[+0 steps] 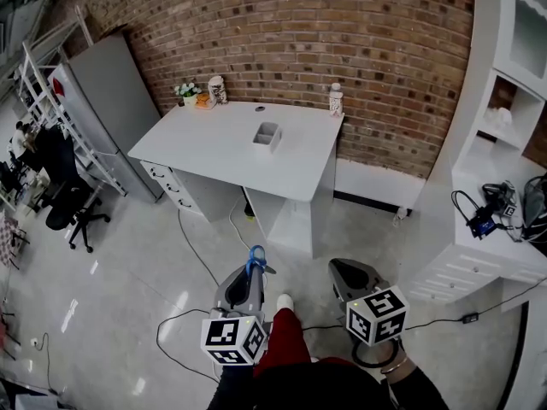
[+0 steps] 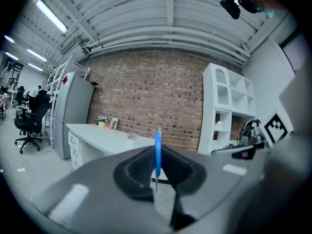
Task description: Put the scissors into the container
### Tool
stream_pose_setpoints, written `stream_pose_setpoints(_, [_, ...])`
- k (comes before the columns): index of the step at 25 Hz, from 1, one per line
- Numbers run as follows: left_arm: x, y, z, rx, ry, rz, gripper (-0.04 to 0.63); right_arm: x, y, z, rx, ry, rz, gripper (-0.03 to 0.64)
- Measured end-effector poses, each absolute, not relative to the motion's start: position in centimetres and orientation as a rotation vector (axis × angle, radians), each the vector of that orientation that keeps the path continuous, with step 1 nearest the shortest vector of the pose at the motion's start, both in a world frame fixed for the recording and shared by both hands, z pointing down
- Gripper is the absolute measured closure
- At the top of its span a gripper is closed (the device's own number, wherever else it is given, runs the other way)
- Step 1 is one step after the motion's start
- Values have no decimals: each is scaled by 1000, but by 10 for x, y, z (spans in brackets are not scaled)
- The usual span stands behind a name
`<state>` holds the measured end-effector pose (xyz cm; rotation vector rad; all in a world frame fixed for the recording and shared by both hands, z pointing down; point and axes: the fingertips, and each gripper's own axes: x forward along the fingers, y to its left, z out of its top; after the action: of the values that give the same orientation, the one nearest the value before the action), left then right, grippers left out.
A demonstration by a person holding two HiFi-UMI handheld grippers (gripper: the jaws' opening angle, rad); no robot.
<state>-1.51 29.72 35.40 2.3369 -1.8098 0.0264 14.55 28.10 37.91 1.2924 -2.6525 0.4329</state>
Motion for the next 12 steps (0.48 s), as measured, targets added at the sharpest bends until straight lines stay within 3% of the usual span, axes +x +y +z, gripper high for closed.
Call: stream_pose_setpoints(12, [-35, 228, 371, 2330, -1782, 32, 563, 126, 219, 392, 1301, -2623, 442, 607])
